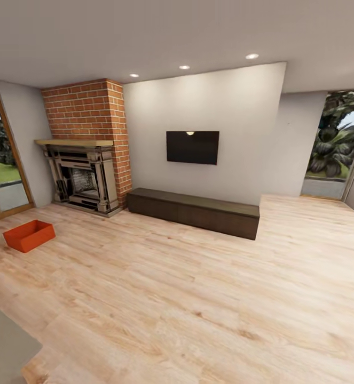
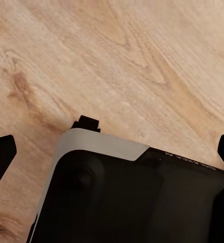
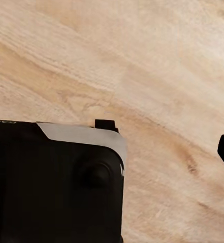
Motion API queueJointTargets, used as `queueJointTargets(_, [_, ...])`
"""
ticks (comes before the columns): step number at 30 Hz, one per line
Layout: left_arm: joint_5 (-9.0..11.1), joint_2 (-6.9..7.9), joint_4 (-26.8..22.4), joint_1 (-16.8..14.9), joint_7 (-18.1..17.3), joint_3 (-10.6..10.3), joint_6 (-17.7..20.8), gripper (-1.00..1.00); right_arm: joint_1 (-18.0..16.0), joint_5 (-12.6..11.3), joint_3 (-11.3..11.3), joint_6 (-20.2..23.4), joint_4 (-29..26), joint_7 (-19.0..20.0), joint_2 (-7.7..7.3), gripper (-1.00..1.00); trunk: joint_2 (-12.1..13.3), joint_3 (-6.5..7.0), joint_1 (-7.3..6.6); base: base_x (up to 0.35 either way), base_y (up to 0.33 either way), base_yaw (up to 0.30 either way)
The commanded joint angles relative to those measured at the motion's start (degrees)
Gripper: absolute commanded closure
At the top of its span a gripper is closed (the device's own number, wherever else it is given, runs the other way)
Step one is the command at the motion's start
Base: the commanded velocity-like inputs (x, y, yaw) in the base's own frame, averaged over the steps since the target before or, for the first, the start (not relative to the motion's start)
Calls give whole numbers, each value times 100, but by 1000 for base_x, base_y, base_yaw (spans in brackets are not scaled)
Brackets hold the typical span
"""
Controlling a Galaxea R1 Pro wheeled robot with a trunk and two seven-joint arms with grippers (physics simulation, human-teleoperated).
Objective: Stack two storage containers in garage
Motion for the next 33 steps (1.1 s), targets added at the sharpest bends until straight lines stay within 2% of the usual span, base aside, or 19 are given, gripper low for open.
queueJointTargets(1, [43,-1,3,-5,8,-47,-14,-100,-6,-45,48,-32,18,-7,5,-100,-5,-8,4,323,0,267])
queueJointTargets(8, [43,-1,3,-5,9,-48,-14,-100,-8,-33,46,-22,18,-31,4,-100,-5,-8,4,323,0,167])
queueJointTargets(33, [43,-1,3,-5,9,-50,-14,-100,-7,10,78,4,18,-70,-9,-100,-5,-8,4,323,0,3])
